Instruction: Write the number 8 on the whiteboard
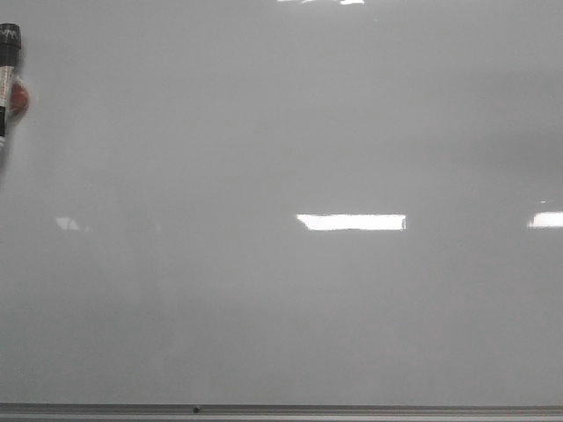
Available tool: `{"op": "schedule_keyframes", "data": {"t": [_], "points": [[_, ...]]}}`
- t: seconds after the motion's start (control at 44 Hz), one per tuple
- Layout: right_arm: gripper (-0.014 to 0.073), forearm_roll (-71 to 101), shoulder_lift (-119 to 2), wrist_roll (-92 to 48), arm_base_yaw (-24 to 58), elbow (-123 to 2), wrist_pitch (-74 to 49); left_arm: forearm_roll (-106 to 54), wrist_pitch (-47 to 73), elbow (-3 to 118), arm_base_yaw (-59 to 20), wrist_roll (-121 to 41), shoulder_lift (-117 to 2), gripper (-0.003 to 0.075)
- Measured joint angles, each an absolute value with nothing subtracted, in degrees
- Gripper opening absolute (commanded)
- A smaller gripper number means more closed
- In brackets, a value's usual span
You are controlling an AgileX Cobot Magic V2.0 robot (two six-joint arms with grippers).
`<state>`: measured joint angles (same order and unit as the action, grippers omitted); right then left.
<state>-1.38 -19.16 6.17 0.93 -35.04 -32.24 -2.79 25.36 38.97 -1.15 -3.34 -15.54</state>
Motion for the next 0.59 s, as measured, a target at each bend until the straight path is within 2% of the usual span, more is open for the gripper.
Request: {"op": "schedule_keyframes", "data": {"t": [0.205, 0.501, 0.592], "points": [[-0.0067, -1.4, -27.0, 6.0, 0.9, -35.5, -35.4, -3.8, 32.6, 38.7, -1.1, -3.3, -21.9, -0.0019], [-0.0063, -1.4, -33.9, 4.1, 0.9, -35.5, -36.2, -3.9, 35.0, 34.7, -1.1, -3.3, -28.0, -0.0019], [0.0, -1.4, -35.6, 1.8, 0.9, -35.5, -36.3, -3.9, 35.0, 34.2, -1.1, -3.3, -29.3, -0.0014]]}}
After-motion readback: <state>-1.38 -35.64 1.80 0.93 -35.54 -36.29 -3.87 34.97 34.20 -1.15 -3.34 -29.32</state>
